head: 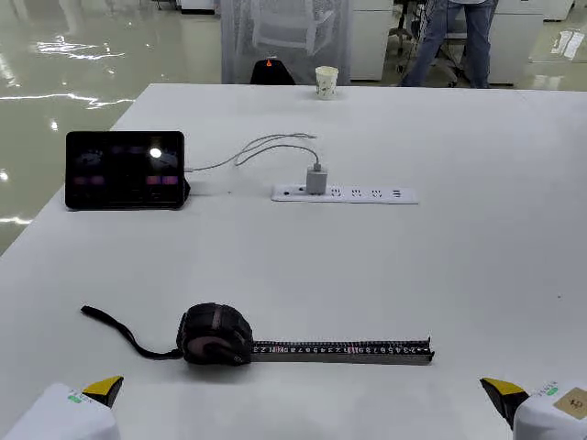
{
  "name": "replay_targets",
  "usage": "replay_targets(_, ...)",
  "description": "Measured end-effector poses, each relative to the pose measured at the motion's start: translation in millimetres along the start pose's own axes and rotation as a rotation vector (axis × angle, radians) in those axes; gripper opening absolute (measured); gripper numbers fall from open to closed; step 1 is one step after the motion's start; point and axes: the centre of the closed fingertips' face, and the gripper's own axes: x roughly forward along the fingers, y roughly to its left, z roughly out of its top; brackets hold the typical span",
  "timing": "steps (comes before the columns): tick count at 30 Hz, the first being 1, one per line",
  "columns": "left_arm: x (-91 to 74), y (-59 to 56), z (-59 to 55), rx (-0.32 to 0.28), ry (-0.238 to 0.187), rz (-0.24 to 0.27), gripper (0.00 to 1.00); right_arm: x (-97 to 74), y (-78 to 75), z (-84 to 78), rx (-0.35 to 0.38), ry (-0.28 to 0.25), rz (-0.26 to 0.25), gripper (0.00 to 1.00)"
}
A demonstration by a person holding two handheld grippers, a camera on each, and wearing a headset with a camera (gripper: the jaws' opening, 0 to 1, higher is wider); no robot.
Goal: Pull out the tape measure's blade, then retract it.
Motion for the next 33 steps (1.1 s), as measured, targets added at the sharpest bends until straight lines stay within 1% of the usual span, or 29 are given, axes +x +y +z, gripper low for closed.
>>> replay_targets(7, -0.8, 0.3, 2.4, 0.001, -0.003, 0.003, 0.99, -1.0, 1.1, -0.2, 0.0, 0.002, -0.002, 0.99)
replay_targets(10, -1.0, 1.5, 1.7, -0.001, 0.0, 0.011, 0.99, -1.5, 2.3, -0.6, -0.001, 0.004, -0.001, 0.99)
replay_targets(15, -1.3, 1.8, 2.6, -0.003, -0.003, 0.017, 0.99, -2.0, 4.0, 0.5, 0.003, -0.002, 0.002, 0.99)
replay_targets(27, -0.8, 3.3, 3.2, -0.003, -0.001, 0.032, 0.99, -2.3, 2.3, -0.2, 0.002, -0.005, 0.003, 0.99)
replay_targets(33, 1.3, 2.3, 4.8, -0.011, -0.007, 0.033, 0.99, -1.9, 5.1, -2.2, -0.001, -0.002, 0.028, 0.99)
